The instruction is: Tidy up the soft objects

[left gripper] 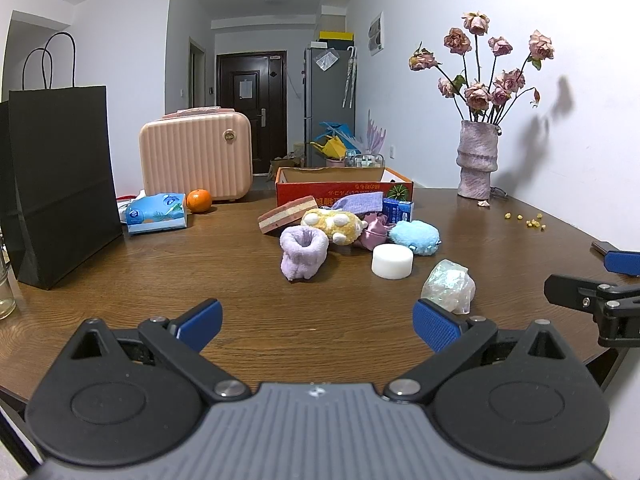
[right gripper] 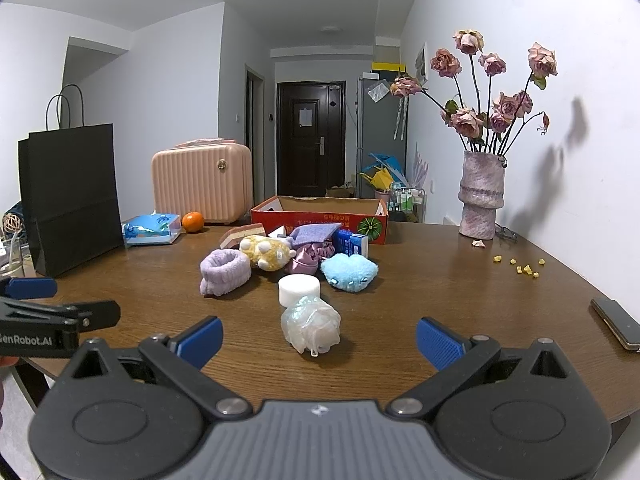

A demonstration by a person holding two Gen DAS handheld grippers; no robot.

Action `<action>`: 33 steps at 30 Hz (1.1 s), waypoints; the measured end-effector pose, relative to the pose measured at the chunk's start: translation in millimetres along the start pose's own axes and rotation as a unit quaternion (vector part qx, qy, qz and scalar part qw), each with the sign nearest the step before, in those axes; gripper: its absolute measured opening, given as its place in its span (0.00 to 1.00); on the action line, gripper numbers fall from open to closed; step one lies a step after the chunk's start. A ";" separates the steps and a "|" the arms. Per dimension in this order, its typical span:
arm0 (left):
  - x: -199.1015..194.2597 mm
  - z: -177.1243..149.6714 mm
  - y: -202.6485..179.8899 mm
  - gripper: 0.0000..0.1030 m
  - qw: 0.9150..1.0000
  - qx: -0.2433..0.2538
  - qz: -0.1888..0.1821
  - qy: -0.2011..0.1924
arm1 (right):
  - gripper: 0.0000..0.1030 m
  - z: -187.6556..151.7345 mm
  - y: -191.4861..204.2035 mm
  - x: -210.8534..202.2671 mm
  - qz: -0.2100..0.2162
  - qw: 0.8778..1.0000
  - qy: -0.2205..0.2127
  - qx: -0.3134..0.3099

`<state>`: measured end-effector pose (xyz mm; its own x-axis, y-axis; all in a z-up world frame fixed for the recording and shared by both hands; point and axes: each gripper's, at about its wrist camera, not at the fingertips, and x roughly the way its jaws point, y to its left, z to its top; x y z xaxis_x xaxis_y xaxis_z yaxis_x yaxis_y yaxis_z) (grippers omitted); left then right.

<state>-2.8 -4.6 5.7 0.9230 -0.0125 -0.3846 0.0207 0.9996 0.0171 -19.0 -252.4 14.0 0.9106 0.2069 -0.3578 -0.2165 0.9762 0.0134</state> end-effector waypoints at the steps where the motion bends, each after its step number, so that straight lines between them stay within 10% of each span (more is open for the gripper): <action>1: -0.2 0.1 -0.2 1.00 1.000 0.000 0.000 0.000 | 1.00 0.0 0.1 -0.1 0.000 1.000 0.000 0.000; 33: -5.2 -2.2 -5.4 1.00 1.000 0.001 -0.013 -0.012 | 1.00 2.8 -2.4 -3.9 -0.001 1.000 -0.004 -0.003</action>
<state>-8.5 -9.9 5.6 0.9308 -0.0382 -0.3635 0.0451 0.9989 0.0104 -21.0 -255.3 18.0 0.9138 0.2049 -0.3506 -0.2163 0.9763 0.0068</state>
